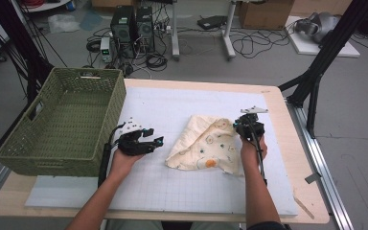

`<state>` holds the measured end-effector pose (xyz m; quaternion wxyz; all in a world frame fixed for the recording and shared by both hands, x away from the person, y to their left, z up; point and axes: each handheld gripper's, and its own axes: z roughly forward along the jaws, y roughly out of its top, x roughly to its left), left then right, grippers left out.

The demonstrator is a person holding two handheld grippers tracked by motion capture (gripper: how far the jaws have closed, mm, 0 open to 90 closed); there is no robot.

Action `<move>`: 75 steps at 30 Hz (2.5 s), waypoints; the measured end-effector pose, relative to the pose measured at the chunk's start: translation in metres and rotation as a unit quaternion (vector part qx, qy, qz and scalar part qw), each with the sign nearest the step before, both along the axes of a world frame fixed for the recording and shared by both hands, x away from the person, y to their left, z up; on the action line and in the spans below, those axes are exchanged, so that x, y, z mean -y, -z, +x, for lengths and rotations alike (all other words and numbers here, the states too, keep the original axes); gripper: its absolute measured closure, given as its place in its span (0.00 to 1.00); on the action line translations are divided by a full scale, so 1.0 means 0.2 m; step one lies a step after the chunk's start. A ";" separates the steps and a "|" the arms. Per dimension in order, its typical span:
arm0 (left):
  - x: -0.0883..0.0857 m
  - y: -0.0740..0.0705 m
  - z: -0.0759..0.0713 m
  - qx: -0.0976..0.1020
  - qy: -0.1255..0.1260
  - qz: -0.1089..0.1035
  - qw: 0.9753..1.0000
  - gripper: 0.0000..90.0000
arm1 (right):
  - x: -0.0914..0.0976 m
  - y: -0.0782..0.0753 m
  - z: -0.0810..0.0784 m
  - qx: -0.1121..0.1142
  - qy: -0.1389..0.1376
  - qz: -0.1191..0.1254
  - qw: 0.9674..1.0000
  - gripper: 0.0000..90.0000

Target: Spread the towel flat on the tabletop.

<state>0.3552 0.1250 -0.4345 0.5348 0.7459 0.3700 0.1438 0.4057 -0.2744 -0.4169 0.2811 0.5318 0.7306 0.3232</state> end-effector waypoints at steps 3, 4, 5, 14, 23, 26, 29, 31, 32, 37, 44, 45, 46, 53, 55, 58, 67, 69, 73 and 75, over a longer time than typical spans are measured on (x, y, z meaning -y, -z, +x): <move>-0.01 0.00 0.00 -0.001 0.001 0.001 1.000 0.47 | 0.02 -0.03 -0.02 0.021 -0.007 0.013 1.000 0.76; 0.00 0.00 0.00 -0.001 -0.001 0.002 1.000 0.47 | 0.03 -0.05 -0.04 0.032 -0.008 0.022 0.999 0.73; 0.00 0.00 0.00 -0.001 0.000 0.002 1.000 0.47 | 0.04 -0.07 -0.06 0.040 -0.010 0.029 0.999 0.70; -0.01 0.00 0.00 0.003 -0.002 -0.001 1.000 0.47 | 0.01 -0.12 -0.23 0.063 -0.076 0.077 0.992 0.53; -0.03 -0.01 0.00 0.007 -0.012 -0.011 1.000 0.46 | -0.11 0.01 -0.38 0.015 -0.167 0.080 0.983 0.49; -0.04 -0.02 0.00 0.007 -0.015 -0.011 1.000 0.46 | -0.17 0.05 -0.42 0.002 -0.200 0.072 0.977 0.49; -0.04 -0.02 0.00 0.007 -0.016 -0.012 1.000 0.46 | -0.24 0.10 -0.45 -0.022 -0.236 0.073 0.969 0.49; -0.04 -0.02 0.00 0.006 -0.016 -0.011 1.000 0.46 | -0.28 0.13 -0.45 -0.035 -0.252 0.055 0.966 0.54; -0.04 -0.02 0.00 0.006 -0.015 -0.010 1.000 0.46 | -0.30 0.15 -0.45 -0.044 -0.260 0.050 0.963 0.57; -0.04 -0.02 0.00 0.005 -0.015 -0.011 1.000 0.46 | -0.31 0.16 -0.47 -0.052 -0.273 0.050 0.959 0.85; -0.04 -0.01 0.00 0.004 -0.015 -0.010 1.000 0.46 | -0.31 0.14 -0.52 -0.074 -0.305 0.053 0.948 0.96; -0.04 -0.01 0.00 0.003 -0.015 -0.012 1.000 0.46 | -0.31 0.14 -0.54 -0.077 -0.311 0.053 0.946 0.96; -0.04 -0.01 0.00 0.003 -0.015 -0.011 1.000 0.46 | -0.32 0.14 -0.55 -0.081 -0.316 0.053 0.944 0.95; -0.04 -0.01 0.00 0.003 -0.015 -0.009 1.000 0.46 | -0.33 0.11 -0.62 -0.083 -0.336 0.060 0.936 0.79; -0.04 -0.02 0.00 0.004 -0.015 -0.010 1.000 0.46 | -0.31 0.09 -0.62 -0.066 -0.326 0.065 0.941 0.69; -0.04 -0.02 0.00 0.004 -0.014 -0.011 1.000 0.46 | -0.27 0.05 -0.61 -0.042 -0.298 0.070 0.951 0.56; -0.02 -0.02 0.01 0.004 -0.020 -0.008 1.000 0.45 | -0.12 0.02 -0.57 -0.007 -0.233 0.069 0.970 0.34; -0.02 -0.03 0.01 0.006 -0.026 -0.013 1.000 0.45 | -0.08 0.02 -0.57 -0.002 -0.223 0.068 0.972 0.34; -0.01 -0.06 0.03 0.008 -0.032 -0.016 0.999 0.45 | -0.01 0.02 -0.56 0.007 -0.199 0.073 0.977 0.34; 0.01 -0.08 0.05 0.007 -0.032 -0.016 0.999 0.45 | 0.01 0.02 -0.55 0.011 -0.189 0.076 0.979 0.34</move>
